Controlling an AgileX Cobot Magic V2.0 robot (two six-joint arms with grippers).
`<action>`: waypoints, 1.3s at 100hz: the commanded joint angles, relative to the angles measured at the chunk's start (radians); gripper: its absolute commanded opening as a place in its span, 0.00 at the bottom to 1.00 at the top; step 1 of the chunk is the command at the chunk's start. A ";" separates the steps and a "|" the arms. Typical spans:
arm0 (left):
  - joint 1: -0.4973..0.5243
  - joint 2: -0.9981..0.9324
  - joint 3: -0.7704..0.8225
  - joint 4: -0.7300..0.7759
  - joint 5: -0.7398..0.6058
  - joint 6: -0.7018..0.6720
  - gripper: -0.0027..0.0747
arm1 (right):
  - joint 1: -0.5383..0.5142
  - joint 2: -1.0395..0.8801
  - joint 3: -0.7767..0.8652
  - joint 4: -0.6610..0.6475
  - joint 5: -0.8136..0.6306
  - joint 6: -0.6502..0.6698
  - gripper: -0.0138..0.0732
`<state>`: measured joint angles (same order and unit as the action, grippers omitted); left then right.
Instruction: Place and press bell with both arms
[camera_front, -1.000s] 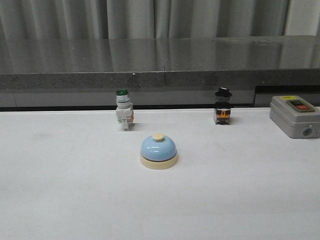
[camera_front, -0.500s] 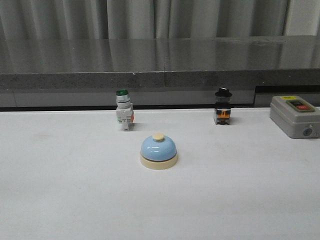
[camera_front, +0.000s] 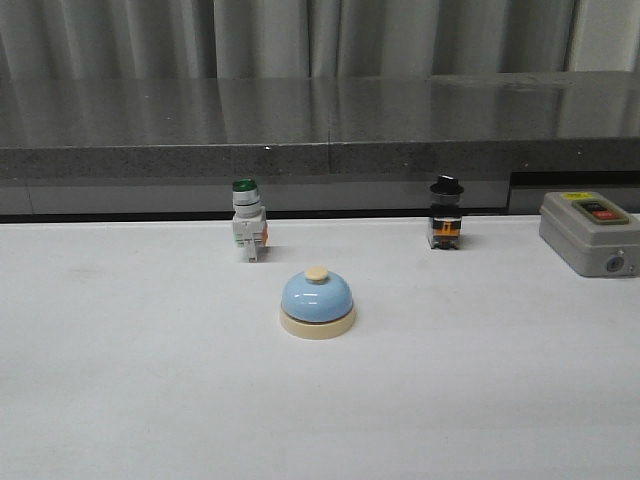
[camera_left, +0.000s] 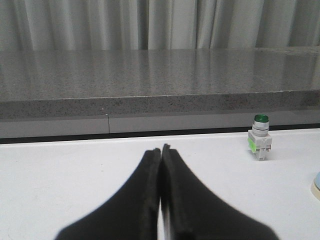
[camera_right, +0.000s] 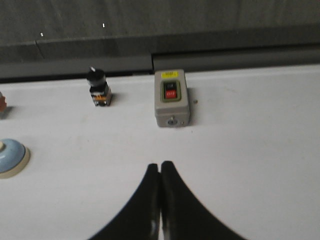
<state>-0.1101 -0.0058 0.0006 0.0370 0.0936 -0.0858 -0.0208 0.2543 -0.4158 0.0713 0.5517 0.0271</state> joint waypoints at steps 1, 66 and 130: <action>0.002 -0.030 0.043 0.000 -0.077 -0.002 0.01 | -0.008 -0.068 0.016 -0.001 -0.132 -0.003 0.09; 0.002 -0.030 0.043 0.000 -0.077 -0.002 0.01 | -0.004 -0.279 0.319 -0.071 -0.531 -0.003 0.09; 0.002 -0.030 0.043 0.000 -0.077 -0.002 0.01 | -0.004 -0.279 0.427 -0.071 -0.602 -0.003 0.09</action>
<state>-0.1101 -0.0058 0.0006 0.0370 0.0933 -0.0858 -0.0208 -0.0112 0.0269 0.0106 0.0298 0.0271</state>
